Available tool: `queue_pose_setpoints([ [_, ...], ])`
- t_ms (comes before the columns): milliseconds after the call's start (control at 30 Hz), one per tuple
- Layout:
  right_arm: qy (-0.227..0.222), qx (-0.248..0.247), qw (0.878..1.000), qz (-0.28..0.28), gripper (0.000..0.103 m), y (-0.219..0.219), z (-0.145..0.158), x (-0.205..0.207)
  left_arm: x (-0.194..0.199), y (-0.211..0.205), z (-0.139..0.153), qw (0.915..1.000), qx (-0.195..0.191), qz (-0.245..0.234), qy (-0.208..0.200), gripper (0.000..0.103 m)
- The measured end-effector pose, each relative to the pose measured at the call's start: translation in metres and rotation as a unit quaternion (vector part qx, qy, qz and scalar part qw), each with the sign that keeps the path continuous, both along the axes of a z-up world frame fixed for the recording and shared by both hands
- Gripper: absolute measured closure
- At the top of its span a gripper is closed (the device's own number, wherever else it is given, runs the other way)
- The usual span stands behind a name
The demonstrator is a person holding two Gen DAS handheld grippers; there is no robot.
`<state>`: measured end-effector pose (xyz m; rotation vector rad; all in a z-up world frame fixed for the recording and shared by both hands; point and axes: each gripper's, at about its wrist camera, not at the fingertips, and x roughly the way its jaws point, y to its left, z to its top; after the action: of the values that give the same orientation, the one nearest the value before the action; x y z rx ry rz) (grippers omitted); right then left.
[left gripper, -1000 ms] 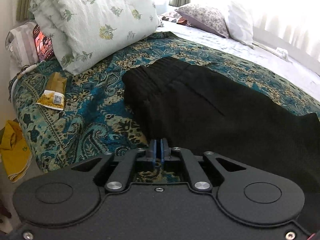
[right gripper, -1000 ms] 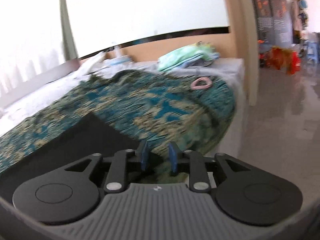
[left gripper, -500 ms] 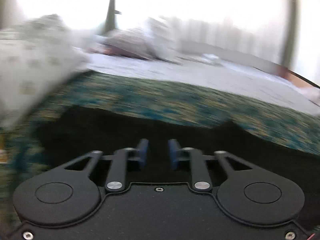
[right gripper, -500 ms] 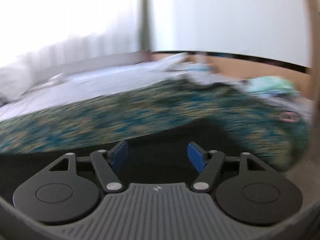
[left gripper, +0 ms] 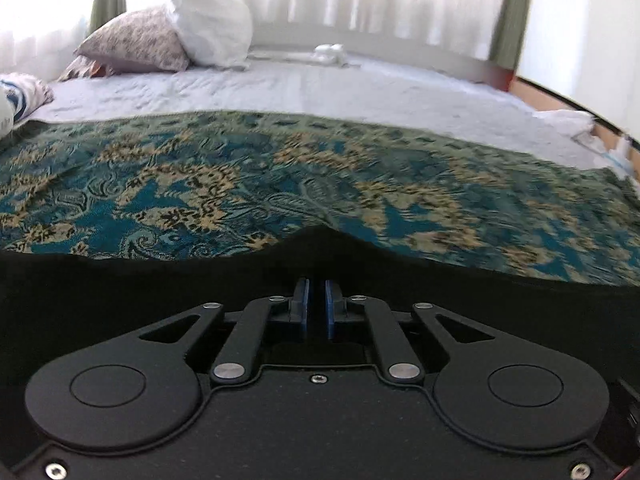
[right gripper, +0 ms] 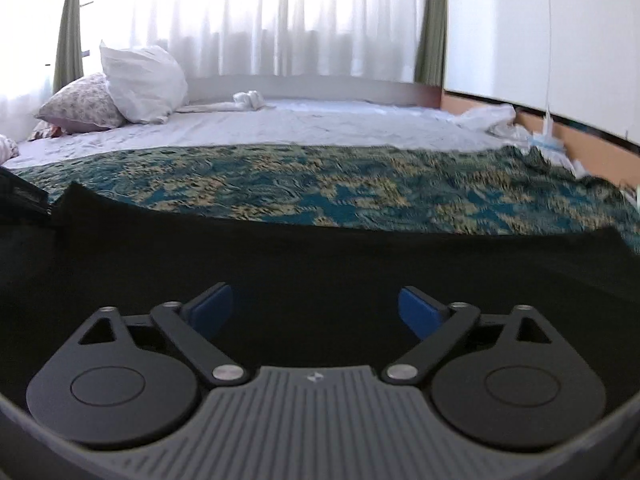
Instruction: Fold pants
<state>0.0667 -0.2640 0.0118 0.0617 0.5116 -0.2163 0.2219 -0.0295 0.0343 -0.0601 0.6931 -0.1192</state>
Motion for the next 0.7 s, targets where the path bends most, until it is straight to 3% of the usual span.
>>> queue_pose_setpoints([
  [133,0.022,0.049,0.999,-0.002,0.0,-0.013,-0.009,0.006,0.018,-0.006,-0.007,0.9997,0.023,0.009,-0.004,0.093],
  [333,0.029,0.01,1.0,0.001,0.0,0.0,-0.014,0.008,0.025,-0.008,-0.01,0.9991,0.036,0.01,-0.018,0.093],
  [567,0.026,0.012,1.0,0.002,0.0,-0.001,-0.015,0.008,0.033,-0.012,-0.009,0.9986,0.048,0.012,-0.021,0.092],
  [600,0.026,0.009,1.0,0.002,0.0,-0.001,-0.016,0.008,0.033,-0.012,-0.007,0.9986,0.047,0.012,-0.021,0.086],
  [667,0.027,0.008,1.0,0.002,0.0,0.0,-0.015,0.008,0.028,-0.01,-0.001,0.9992,0.034,0.005,-0.022,0.062],
  [700,0.027,0.009,1.0,0.002,0.0,0.0,-0.015,0.008,0.022,-0.008,0.004,0.9994,0.024,0.002,-0.025,0.043],
])
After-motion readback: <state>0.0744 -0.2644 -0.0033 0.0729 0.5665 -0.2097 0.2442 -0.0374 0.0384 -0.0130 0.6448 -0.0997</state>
